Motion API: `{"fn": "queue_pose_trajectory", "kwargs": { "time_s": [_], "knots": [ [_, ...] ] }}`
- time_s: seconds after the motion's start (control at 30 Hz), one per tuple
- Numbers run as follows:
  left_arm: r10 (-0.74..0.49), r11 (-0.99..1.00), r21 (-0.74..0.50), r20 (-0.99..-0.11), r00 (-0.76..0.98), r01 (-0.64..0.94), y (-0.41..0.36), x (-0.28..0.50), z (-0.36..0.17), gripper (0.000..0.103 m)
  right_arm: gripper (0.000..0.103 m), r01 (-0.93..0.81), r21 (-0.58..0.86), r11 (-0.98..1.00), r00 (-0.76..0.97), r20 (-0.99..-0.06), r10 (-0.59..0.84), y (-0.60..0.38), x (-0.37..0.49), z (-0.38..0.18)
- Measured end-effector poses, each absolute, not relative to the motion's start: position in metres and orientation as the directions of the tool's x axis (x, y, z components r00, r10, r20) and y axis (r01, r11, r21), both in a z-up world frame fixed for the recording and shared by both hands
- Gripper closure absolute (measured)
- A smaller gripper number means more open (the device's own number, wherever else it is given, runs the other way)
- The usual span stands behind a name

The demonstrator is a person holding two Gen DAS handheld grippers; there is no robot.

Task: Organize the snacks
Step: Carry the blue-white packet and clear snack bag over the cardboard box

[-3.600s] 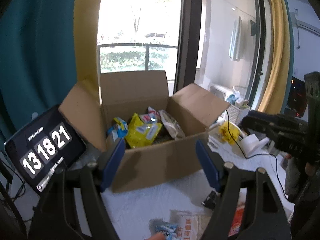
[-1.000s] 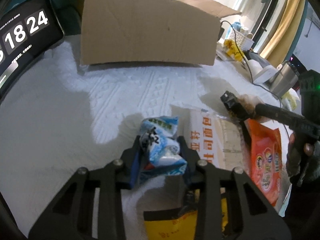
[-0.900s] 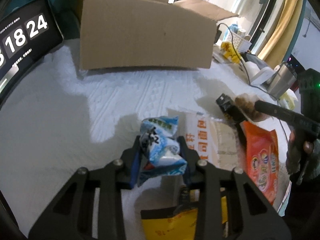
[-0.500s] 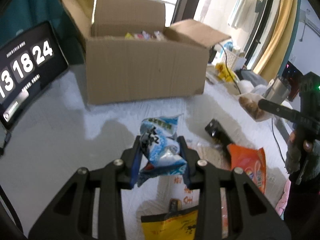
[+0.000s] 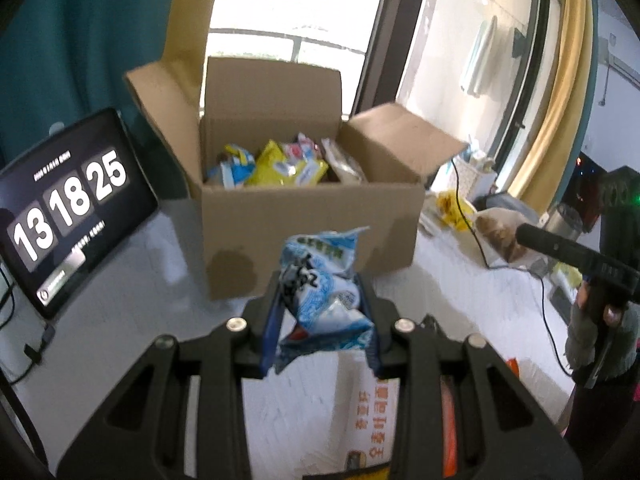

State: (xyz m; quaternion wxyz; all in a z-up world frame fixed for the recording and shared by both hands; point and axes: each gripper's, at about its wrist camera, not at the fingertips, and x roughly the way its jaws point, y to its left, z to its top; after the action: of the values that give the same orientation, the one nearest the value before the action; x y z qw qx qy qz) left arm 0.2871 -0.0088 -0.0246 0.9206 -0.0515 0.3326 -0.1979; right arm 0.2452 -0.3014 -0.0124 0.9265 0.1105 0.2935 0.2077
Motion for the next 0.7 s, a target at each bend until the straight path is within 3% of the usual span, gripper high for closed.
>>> {"fn": "queue_pose_trajectory", "kwargs": {
  "time_s": [0.7],
  "knots": [
    [-0.363, 0.931, -0.170, -0.480, 0.798, 0.322, -0.007, 0.354, 0.020, 0.068, 0.045, -0.447, 0.193, 0.874, 0.759, -0.435, 0.484, -0.244, 0.305, 0.042]
  ]
}}
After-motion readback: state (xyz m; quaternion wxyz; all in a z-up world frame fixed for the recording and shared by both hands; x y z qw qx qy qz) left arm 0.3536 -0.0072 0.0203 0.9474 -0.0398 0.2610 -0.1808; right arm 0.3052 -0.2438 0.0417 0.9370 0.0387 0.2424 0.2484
